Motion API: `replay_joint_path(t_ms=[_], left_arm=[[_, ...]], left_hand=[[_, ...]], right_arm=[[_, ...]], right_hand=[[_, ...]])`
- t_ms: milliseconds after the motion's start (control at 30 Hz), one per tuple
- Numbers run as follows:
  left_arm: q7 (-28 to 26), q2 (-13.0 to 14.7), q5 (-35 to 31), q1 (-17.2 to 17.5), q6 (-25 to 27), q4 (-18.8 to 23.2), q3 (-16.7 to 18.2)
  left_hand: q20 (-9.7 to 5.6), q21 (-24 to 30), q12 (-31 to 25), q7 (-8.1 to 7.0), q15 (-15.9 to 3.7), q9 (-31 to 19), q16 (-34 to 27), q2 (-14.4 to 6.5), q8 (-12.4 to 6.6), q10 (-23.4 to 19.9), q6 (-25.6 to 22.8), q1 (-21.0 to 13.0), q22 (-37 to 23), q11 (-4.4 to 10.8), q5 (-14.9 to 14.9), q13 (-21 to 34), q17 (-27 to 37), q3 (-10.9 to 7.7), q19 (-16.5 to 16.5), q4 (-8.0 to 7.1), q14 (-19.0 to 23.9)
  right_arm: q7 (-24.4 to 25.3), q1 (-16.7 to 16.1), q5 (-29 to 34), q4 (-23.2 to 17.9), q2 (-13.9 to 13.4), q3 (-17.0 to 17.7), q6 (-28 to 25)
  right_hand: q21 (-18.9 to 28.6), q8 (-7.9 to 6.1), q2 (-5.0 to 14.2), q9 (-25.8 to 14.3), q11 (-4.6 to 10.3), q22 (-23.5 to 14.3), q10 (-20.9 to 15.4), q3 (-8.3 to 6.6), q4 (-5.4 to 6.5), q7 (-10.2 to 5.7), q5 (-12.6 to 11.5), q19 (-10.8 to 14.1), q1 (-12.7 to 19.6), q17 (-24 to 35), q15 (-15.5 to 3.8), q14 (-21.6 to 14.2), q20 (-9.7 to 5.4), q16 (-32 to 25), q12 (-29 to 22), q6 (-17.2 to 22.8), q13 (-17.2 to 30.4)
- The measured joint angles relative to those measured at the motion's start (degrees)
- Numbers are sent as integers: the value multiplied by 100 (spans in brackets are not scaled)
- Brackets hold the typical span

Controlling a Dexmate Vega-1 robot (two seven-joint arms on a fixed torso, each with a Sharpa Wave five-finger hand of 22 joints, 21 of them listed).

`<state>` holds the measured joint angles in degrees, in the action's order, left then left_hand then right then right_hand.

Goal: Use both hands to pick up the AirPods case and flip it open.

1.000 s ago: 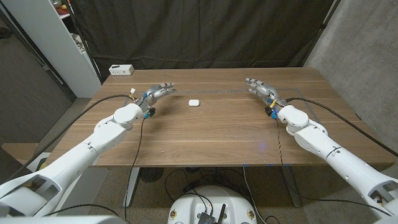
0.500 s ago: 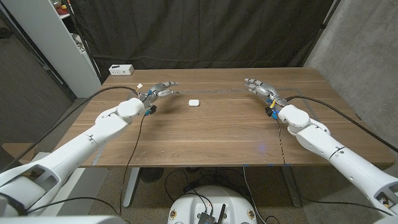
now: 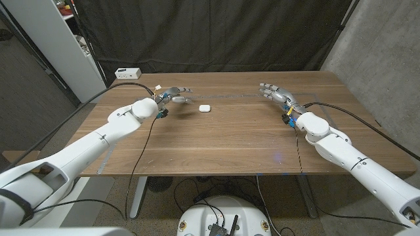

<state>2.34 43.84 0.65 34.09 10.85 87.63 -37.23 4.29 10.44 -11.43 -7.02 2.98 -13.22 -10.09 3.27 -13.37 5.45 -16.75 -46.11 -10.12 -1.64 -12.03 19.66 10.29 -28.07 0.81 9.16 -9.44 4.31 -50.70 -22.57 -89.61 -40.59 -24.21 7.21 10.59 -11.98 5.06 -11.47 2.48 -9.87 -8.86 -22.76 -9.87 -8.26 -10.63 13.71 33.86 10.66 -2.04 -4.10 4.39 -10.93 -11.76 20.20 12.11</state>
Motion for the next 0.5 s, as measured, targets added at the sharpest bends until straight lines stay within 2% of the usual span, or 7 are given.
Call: replay_joint_path(t_ms=[300,500], left_arm=[[24,-211,-363,-217,166,-138,-248],[28,-401,-510,-364,168,-373,-403]], left_hand=[[0,0,-26,18,0,-28,0,128,0,20,18,28,0,20,-78,0,0,125,0,-18,0],[0,0,-71,-63,-32,-52,0,171,-63,6,-105,26,0,55,-155,-4,-1,205,-1,-50,-31]], right_arm=[[-37,-104,-94,-11,-56,94,101],[-63,-169,-145,-17,-101,167,170]], right_hand=[[0,0,23,0,0,0,0,0,0,10,0,0,23,15,0,0,0,0,0,9,0],[0,0,-7,0,0,0,0,0,0,9,0,0,53,15,0,0,0,0,0,9,-1]])
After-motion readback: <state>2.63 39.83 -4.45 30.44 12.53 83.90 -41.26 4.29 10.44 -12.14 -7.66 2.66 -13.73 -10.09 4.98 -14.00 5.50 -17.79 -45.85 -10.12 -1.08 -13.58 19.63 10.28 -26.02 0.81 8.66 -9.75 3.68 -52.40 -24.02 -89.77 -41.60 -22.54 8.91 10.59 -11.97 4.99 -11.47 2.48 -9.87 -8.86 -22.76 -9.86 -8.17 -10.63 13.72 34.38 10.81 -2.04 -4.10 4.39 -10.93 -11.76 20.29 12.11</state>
